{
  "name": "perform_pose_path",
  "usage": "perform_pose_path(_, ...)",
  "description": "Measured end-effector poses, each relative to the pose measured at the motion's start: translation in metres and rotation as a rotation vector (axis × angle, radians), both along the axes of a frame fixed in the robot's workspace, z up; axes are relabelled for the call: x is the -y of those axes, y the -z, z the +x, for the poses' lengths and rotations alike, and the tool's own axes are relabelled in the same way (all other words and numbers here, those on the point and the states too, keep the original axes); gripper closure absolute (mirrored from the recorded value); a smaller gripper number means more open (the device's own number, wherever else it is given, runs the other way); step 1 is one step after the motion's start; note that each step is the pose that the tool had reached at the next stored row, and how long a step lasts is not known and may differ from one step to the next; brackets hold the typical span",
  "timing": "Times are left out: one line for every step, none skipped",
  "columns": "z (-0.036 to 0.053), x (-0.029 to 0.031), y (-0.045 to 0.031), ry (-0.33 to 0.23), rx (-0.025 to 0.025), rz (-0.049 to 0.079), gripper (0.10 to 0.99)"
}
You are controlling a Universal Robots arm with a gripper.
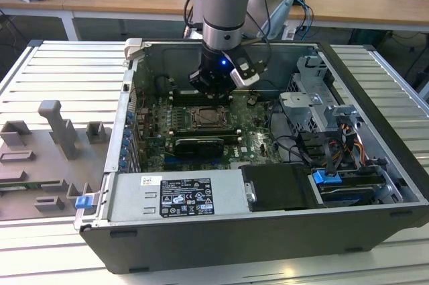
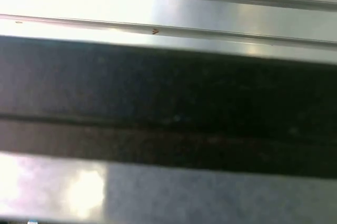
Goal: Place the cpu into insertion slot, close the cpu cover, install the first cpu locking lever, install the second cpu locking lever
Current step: 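Install the first cpu locking lever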
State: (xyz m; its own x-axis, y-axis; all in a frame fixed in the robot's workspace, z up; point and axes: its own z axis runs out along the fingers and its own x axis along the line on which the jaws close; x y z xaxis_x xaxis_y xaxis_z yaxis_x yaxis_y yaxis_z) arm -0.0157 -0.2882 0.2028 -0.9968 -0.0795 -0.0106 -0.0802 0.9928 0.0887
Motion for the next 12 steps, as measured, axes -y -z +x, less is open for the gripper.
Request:
perform_pose_path(0.0001, -0.0001, 0.0003, 0.0, 0.0004, 0.0, 0.98)
perform_pose_path(0.0002, -0.0004, 0.0011, 0.001, 0.0009, 0.002, 0.98)
perform_pose_path(0.0002, -0.0003, 0.0009, 0.001, 0.0006, 0.001, 0.98)
perform_pose_path(0.0001, -0.0001, 0.0008, 0.001, 0.0, 0.0, 0.98)
perform_pose_path(0.0001, -0.0001, 0.0007, 0.002, 0.0, 0.0, 0.98)
perform_pose_path(0.0002, -0.0001, 0.0, 0.002, 0.0002, 0.0, 0.98)
perform_pose_path(0.0002, -0.0001, -0.0015, 0.002, 0.0003, 0.0, 0.98)
perform_pose_path(0.0002, -0.0001, -0.0061, 0.002, 0.0001, 0.0, 0.98)
perform_pose_path(0.0002, -0.0001, -0.0091, 0.002, 0.0, 0.0, 0.98)
perform_pose_path(0.0002, 0.0, -0.0109, 0.002, 0.0, 0.0, 0.98)
perform_pose_path(0.0002, 0.0003, -0.0108, 0.001, 0.0002, 0.001, 0.98)
perform_pose_path(0.0002, 0.0015, -0.0109, 0.001, 0.0001, 0.0, 0.98)
